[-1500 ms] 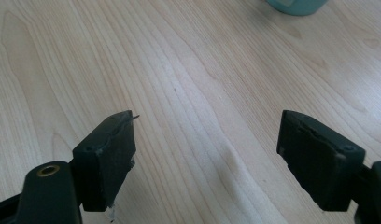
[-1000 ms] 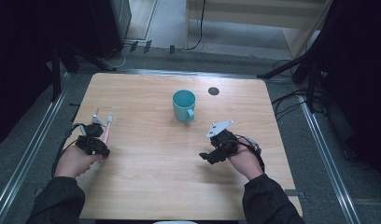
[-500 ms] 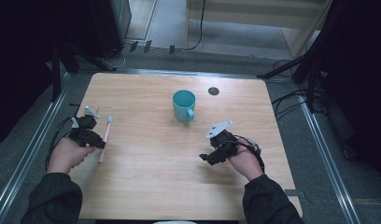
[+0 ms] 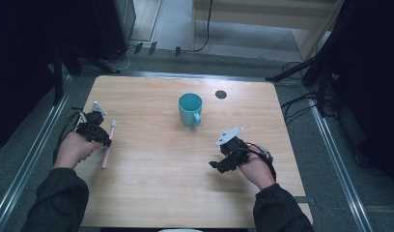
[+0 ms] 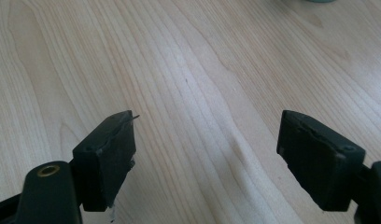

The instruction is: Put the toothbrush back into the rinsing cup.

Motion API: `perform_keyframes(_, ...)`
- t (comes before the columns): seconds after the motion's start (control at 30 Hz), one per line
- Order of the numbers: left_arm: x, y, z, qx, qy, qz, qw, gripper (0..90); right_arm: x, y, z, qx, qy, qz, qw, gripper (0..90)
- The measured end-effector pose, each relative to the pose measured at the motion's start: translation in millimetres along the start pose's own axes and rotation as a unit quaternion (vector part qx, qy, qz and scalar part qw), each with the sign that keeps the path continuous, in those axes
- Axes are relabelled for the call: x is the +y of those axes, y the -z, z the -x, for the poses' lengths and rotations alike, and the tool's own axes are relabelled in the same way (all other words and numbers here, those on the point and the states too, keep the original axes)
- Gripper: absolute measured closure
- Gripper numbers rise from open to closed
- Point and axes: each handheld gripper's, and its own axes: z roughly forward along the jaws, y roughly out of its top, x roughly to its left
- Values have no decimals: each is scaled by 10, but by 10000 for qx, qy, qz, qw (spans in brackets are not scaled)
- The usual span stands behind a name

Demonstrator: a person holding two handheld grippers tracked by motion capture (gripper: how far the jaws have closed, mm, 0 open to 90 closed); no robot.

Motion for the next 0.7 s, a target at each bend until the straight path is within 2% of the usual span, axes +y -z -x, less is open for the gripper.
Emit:
perform_keyframes(0.2,49,-49,-7,69,52,-135,9999,731,-45,19,-1,-42,-18,-24,10000,198)
perform_keyframes(0.3,54,-82,7,86,-39,-235,9997,724,-67,32,-6,-68,-47,-40,10000,198)
perform_keyframes(0.53,64,-95,14,84,-35,-230,9997,733,-95,50,-22,-105,-74,-84,9999,198)
perform_keyframes(0.6,62,-95,9,36,-22,-294,9996,746,-105,48,-25,-108,-82,-112,9998,198)
perform_keyframes(0.7,57,-99,25,120,-59,-307,9994,771,-116,39,-23,-124,-68,-156,9998,198)
